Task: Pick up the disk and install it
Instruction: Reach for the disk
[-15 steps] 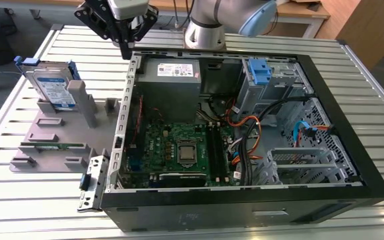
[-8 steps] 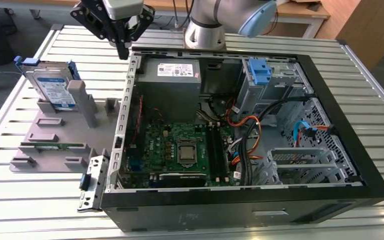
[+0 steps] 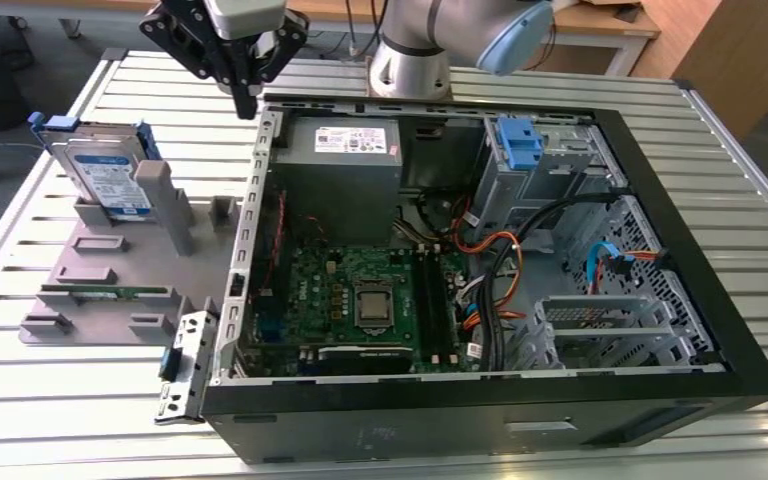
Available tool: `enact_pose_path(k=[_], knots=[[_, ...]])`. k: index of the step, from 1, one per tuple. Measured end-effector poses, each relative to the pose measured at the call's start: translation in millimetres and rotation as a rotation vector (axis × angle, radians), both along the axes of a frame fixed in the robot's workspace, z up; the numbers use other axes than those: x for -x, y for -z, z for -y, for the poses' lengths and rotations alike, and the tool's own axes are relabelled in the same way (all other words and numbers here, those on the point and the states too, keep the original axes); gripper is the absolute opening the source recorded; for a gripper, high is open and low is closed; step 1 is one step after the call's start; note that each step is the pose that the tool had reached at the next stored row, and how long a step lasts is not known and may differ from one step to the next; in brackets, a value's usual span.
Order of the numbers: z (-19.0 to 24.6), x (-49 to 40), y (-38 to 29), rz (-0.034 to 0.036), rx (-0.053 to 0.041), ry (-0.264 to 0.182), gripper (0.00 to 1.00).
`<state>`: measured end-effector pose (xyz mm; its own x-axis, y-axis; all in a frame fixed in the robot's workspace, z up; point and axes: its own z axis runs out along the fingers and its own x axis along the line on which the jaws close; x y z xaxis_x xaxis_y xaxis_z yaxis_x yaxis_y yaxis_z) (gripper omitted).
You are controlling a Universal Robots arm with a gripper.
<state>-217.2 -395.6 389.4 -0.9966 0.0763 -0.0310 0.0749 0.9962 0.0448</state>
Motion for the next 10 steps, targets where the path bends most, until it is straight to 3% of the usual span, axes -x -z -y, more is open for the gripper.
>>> enact_pose_path(k=[10], knots=[[-0.2,5.2,0.1,0.0,0.0,0.0,0.11]])
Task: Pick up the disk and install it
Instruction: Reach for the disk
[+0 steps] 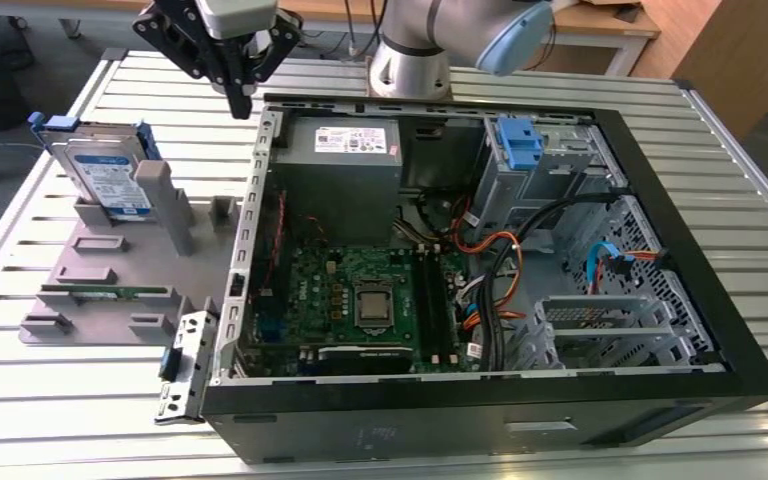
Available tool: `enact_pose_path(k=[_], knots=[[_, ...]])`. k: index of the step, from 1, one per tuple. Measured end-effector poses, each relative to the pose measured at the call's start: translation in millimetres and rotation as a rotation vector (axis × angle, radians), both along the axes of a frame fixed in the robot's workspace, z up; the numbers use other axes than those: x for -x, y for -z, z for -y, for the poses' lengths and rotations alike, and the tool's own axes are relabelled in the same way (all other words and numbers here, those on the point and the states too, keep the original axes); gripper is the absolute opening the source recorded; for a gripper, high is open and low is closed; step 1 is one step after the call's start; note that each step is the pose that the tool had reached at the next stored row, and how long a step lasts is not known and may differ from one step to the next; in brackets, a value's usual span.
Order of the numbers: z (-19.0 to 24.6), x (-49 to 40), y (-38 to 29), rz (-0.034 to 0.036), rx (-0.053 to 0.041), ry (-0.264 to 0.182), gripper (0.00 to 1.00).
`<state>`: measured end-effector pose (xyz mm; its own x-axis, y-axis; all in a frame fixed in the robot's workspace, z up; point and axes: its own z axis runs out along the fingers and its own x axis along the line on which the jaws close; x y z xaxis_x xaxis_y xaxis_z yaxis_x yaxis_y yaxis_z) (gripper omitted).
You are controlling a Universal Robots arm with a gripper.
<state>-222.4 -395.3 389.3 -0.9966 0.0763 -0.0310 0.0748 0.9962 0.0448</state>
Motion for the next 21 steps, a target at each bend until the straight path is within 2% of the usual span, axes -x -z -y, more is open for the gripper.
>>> enact_pose_path(k=[12,21], knots=[[-0.4,10.2,0.2,0.0006,0.0,0.0,0.11],[-0.5,21.8,0.6,0.0016,-0.0001,0.0,0.11]])
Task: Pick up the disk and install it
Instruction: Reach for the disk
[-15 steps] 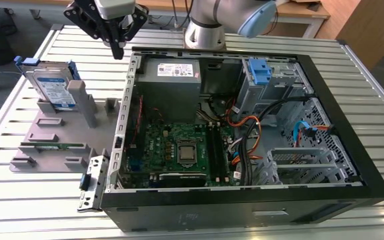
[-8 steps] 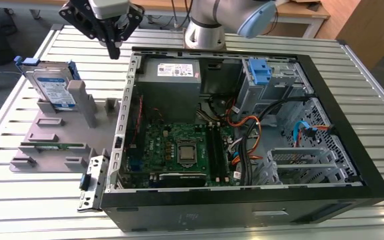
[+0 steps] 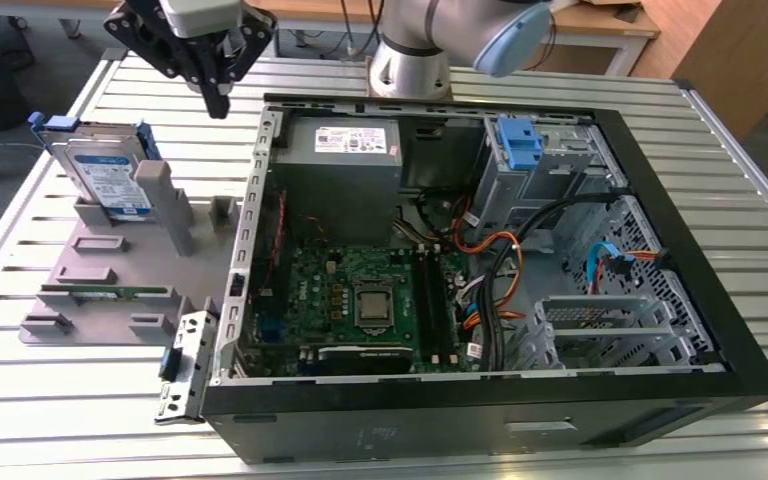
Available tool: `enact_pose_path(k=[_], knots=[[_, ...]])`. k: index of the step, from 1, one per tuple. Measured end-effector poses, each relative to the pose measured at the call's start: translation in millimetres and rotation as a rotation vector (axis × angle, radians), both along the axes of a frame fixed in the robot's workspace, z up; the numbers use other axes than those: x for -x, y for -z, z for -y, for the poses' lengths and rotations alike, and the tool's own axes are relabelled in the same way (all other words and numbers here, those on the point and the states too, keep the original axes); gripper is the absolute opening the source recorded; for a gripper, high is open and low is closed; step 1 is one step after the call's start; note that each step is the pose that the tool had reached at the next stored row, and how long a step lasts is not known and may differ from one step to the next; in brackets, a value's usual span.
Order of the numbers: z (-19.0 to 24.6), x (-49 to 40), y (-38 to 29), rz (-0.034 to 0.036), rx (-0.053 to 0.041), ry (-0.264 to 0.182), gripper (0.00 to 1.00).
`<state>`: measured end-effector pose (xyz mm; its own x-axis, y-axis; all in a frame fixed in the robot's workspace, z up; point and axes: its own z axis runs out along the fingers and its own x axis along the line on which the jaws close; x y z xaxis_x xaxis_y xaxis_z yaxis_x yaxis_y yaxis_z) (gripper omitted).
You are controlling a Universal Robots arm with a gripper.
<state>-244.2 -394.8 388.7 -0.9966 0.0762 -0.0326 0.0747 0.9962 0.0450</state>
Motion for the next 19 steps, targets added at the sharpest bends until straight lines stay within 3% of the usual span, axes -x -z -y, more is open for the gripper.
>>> enact_pose_path(k=[10,19], knots=[[-0.2,19.2,0.9,0.0042,0.0,0.0,0.11],[-0.2,20.7,0.9,0.0043,0.0001,0.0,0.11]])
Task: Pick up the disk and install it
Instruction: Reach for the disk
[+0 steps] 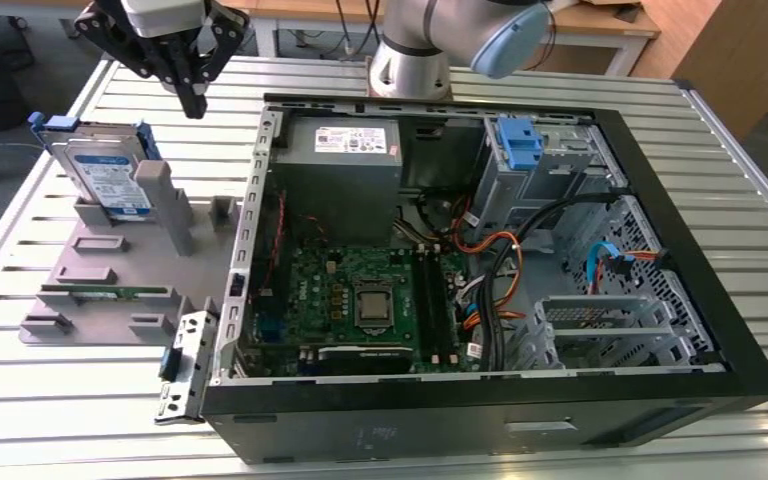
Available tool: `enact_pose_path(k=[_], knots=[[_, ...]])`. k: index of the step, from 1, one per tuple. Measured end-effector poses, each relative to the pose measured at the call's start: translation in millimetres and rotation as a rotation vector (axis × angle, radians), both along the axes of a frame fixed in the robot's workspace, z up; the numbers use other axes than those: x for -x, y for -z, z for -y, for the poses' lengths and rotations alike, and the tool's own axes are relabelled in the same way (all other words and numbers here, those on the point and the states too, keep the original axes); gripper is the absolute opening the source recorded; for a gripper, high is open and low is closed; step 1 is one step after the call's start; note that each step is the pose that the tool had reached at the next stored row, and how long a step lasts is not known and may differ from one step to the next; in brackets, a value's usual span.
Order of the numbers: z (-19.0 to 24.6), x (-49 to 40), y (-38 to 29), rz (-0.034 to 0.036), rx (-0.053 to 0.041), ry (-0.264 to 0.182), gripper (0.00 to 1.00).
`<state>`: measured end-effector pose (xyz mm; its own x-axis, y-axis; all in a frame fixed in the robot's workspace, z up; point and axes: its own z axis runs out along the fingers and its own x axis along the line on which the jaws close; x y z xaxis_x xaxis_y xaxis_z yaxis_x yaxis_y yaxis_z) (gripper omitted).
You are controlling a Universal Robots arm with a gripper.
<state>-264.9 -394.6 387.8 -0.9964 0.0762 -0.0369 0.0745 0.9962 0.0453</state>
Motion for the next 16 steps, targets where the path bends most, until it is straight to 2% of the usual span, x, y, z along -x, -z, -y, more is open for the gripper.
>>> enact_pose_path(k=[7,16], knots=[[0.0,1.3,0.1,0.0,0.0001,0.0,0.11],[-1.3,15.5,1.0,0.0,0.0004,0.0,0.11]])
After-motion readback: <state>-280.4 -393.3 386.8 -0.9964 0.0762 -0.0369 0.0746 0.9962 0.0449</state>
